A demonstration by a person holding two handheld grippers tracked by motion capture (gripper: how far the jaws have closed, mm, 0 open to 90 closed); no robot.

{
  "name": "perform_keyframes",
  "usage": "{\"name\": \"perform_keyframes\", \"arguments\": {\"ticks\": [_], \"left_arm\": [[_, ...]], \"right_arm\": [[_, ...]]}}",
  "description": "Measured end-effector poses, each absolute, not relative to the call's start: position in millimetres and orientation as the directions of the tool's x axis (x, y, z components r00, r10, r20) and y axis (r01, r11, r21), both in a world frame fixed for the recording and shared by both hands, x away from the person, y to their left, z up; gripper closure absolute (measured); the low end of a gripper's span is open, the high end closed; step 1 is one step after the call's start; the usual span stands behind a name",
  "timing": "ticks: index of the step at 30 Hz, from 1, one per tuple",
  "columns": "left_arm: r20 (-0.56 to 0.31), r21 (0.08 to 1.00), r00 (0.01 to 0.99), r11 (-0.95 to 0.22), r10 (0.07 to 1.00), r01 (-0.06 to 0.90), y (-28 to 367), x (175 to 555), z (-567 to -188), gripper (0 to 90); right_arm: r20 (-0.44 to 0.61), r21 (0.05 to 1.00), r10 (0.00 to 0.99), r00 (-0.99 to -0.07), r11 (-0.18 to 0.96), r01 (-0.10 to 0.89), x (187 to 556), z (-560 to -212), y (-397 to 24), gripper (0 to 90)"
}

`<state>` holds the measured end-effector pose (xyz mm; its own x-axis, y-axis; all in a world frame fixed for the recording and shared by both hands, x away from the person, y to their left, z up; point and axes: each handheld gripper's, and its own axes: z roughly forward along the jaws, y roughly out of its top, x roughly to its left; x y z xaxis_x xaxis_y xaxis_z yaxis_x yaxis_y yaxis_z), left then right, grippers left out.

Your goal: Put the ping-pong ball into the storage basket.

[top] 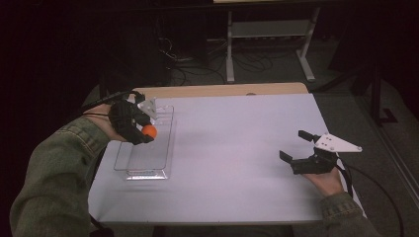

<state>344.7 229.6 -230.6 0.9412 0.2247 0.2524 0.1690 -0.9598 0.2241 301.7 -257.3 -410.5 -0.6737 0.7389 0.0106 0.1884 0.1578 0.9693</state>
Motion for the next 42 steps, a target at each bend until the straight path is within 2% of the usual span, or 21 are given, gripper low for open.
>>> {"name": "perform_keyframes", "arguments": {"ticks": [11, 24, 42], "left_arm": [[0.222, 0.2, 0.944, -0.959, 0.245, 0.201, 240.9, 344.4, -232.0, 50.7], [0.215, 0.171, 0.952, -0.968, 0.218, 0.183, 237.5, 347.5, -245.4, 50.6], [0.189, 0.182, 0.957, -0.965, 0.222, 0.188, 236.6, 351.6, -265.6, 50.3]], "right_arm": [[0.005, 0.968, 0.737, -0.676, 0.166, 0.188, 301.9, -411.2, -255.9, 0.0], [0.004, 0.968, 0.737, -0.675, 0.167, 0.188, 301.8, -411.3, -256.2, 0.0], [0.003, 0.967, 0.739, -0.674, 0.17, 0.191, 300.8, -411.3, -256.5, 0.0]]}}
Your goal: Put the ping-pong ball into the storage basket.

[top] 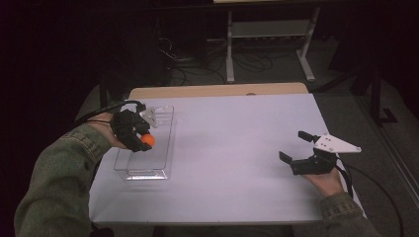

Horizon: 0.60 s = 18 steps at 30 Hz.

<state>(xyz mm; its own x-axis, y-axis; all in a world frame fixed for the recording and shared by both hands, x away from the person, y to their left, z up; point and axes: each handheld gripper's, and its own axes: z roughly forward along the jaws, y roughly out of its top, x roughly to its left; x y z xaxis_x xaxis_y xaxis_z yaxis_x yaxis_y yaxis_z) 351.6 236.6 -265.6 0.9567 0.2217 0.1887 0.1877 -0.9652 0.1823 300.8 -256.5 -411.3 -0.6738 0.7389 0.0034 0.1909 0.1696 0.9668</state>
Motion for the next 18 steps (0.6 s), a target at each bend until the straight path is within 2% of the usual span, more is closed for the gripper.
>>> {"name": "perform_keyframes", "arguments": {"ticks": [18], "left_arm": [[0.162, 0.19, 0.965, -0.966, 0.209, 0.177, 234.0, 353.8, -285.9, 50.3]], "right_arm": [[0.002, 0.966, 0.739, -0.673, 0.172, 0.192, 300.6, -411.3, -257.3, 0.0]]}}
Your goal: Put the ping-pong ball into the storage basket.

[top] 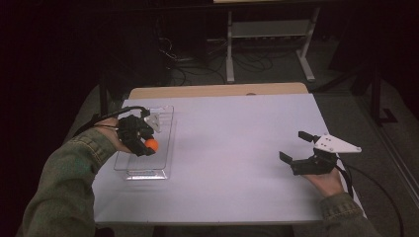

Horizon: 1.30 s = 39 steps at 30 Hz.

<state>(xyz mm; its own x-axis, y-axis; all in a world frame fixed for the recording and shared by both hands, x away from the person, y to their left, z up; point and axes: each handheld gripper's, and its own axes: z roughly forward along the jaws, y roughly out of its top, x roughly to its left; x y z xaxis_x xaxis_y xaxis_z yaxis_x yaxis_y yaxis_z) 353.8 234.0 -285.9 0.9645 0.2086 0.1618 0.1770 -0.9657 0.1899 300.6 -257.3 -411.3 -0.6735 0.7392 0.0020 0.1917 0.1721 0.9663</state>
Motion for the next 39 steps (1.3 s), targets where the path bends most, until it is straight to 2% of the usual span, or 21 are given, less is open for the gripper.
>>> {"name": "perform_keyframes", "arguments": {"ticks": [39], "left_arm": [[0.098, 0.188, 0.97, -0.961, 0.222, 0.201, 234.6, 358.9, -327.0, 50.3]], "right_arm": [[0.001, 0.966, 0.739, -0.674, 0.175, 0.193, 300.7, -411.4, -256.9, 0.0]]}}
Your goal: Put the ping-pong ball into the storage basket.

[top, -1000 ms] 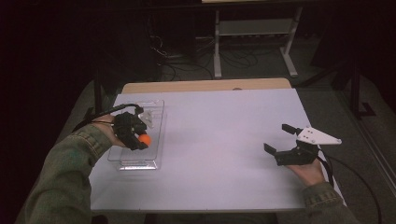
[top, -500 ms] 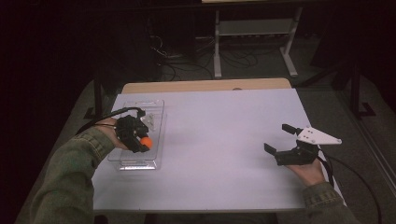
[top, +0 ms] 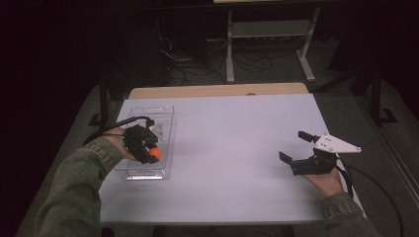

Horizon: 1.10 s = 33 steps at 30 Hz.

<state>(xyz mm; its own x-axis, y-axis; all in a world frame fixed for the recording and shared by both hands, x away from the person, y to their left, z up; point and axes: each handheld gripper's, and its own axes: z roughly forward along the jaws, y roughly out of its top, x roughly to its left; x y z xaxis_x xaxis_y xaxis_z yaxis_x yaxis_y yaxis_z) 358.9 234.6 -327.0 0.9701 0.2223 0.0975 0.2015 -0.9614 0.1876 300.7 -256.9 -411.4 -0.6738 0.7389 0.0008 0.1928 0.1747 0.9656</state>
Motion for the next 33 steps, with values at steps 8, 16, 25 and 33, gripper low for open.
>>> {"name": "perform_keyframes", "arguments": {"ticks": [8, 16, 25, 33], "left_arm": [[0.087, 0.184, 0.97, -0.961, 0.226, 0.208, 235.6, 361.9, -331.8, 50.3], [0.082, 0.177, 0.966, -0.957, 0.246, 0.229, 237.7, 364.8, -338.4, 50.3], [0.07, 0.164, 0.964, -0.956, 0.256, 0.242, 237.9, 369.8, -345.5, 50.3], [0.062, 0.174, 0.959, -0.949, 0.276, 0.262, 241.9, 374.4, -349.8, 50.3]], "right_arm": [[0.0, 0.966, 0.738, -0.675, 0.175, 0.191, 300.5, -411.2, -257.0, 0.0], [-0.001, 0.966, 0.738, -0.674, 0.174, 0.19, 300.2, -411.0, -257.1, 0.0], [-0.001, 0.966, 0.738, -0.675, 0.176, 0.191, 300.2, -411.1, -257.3, 0.0], [-0.003, 0.966, 0.738, -0.674, 0.176, 0.188, 299.8, -410.7, -257.7, 0.0]]}}
